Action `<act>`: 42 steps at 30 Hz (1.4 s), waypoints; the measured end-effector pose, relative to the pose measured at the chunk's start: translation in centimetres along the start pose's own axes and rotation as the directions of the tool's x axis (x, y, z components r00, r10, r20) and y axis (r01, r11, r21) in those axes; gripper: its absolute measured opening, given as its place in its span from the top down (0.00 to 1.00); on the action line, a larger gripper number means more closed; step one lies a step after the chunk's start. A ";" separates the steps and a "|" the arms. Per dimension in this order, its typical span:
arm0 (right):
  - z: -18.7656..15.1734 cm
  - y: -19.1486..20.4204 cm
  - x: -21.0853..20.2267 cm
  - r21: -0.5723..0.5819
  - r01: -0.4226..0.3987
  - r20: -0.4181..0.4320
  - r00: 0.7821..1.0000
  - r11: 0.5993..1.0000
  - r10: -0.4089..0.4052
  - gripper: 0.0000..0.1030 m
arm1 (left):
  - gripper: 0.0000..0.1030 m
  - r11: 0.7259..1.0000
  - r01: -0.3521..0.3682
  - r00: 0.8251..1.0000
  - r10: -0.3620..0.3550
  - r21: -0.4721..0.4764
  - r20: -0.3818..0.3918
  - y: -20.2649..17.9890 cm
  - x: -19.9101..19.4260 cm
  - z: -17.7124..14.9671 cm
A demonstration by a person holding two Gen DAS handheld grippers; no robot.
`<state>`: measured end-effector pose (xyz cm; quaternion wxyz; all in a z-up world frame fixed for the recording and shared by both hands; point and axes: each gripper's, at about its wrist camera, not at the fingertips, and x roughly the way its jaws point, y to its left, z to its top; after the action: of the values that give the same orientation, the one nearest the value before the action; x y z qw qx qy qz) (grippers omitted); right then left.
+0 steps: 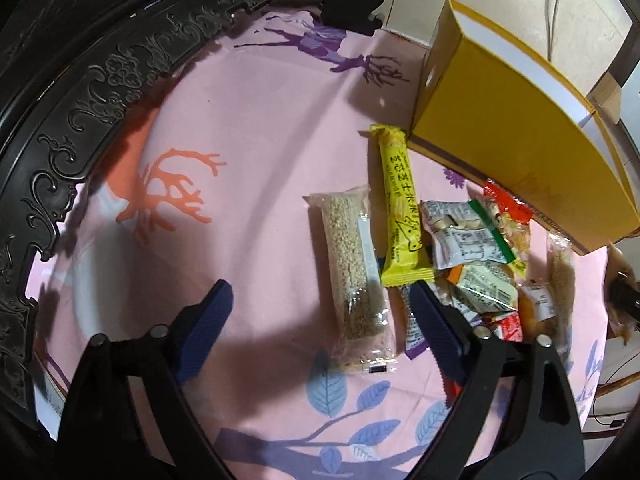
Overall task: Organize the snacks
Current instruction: 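Grasp the white sesame bar pack with the left tool while right holds peanut bag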
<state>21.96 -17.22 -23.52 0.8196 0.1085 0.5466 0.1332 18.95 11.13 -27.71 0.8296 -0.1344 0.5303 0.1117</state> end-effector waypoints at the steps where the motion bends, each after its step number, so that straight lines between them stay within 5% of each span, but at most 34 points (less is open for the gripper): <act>1: -0.2 -0.1 -0.3 0.001 0.000 0.002 1.000 1.000 0.000 0.71 | 0.16 1.000 -0.001 1.000 0.001 0.001 -0.003 0.0 0.2 0.0; 14: -0.3 0.3 -0.3 -0.001 -0.015 -0.017 1.000 1.000 0.015 0.71 | 0.25 0.999 -0.005 0.999 0.007 0.032 -0.046 -0.9 2.1 -0.2; 19: -0.3 0.3 -0.3 -0.007 -0.016 -0.020 1.000 1.000 0.016 0.71 | 0.43 0.999 -0.007 0.997 0.010 0.047 -0.076 -1.4 3.1 -0.3; 24: -0.3 0.1 -0.4 0.003 -0.017 -0.012 1.000 1.000 0.017 0.71 | 0.47 0.998 -0.022 0.997 0.026 0.055 -0.069 -1.5 3.3 -0.4; 29: -0.3 0.2 -0.6 0.002 -0.018 -0.008 1.000 1.000 0.018 0.72 | 0.67 0.998 -0.036 0.997 0.038 0.045 -0.061 -1.0 3.1 -0.3; 42: -0.5 0.4 -1.9 -0.003 -0.014 0.020 1.000 1.000 0.015 0.72 | 0.71 0.998 -0.028 0.998 0.030 0.050 -0.048 -1.3 2.3 -0.4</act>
<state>20.75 -17.45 -21.88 0.8243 0.1125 0.5372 0.1388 20.02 9.89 -29.83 0.8178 -0.1089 0.5548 0.1074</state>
